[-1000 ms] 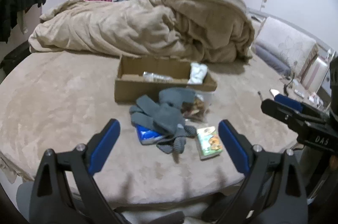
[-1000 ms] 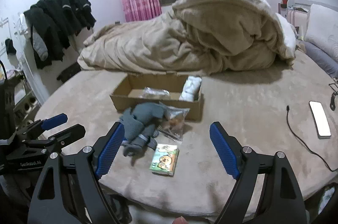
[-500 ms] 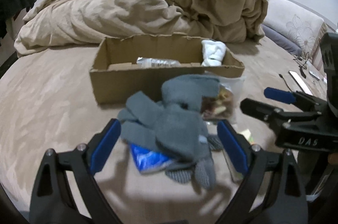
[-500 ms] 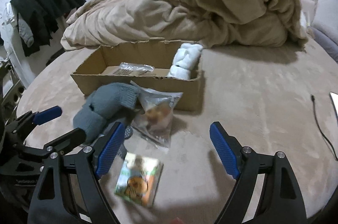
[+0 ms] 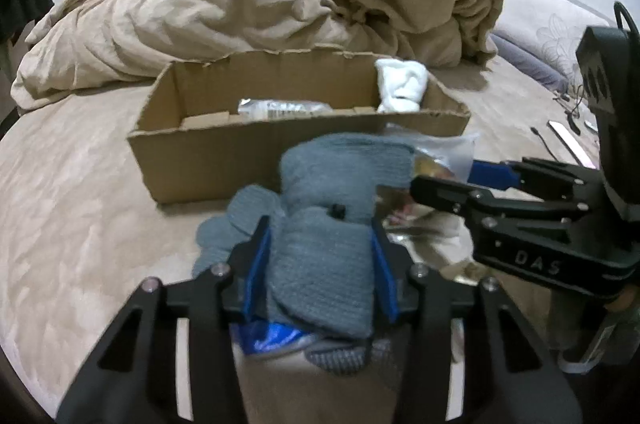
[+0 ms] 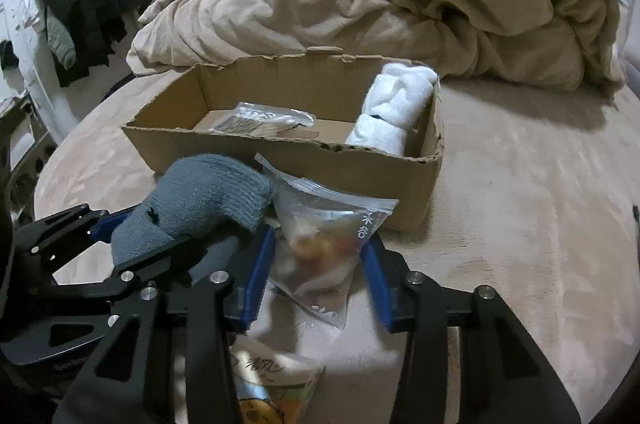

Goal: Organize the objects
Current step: 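Grasp the grey knit gloves with the left tool while the right tool grasps the snack bag, then carry gloves and snack bag over the box and release both inside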

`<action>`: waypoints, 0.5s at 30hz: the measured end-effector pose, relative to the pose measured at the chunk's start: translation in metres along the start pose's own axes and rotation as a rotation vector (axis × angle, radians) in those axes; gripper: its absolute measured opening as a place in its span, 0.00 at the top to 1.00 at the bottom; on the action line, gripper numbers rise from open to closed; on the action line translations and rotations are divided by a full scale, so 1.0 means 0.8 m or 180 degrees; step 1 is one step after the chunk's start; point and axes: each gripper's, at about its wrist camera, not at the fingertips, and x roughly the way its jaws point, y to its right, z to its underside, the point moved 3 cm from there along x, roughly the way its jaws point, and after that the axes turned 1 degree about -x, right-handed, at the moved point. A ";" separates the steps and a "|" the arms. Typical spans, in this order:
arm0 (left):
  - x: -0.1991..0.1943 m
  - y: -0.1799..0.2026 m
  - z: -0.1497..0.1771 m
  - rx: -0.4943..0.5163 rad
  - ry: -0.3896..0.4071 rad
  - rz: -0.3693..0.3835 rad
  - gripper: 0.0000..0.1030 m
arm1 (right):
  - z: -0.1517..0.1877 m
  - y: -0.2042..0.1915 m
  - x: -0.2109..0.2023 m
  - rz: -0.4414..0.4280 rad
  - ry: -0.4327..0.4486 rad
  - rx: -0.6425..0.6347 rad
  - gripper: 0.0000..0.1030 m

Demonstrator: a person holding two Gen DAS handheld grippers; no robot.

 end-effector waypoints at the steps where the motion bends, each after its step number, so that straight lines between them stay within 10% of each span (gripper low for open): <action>1: -0.006 -0.001 0.001 -0.0023 0.0012 -0.0005 0.56 | 0.001 -0.003 -0.004 0.0026 0.0018 -0.0035 0.57; 15: -0.123 -0.020 -0.010 -0.0311 0.0374 0.0040 0.56 | 0.006 -0.023 -0.081 -0.0009 0.0211 0.0011 0.62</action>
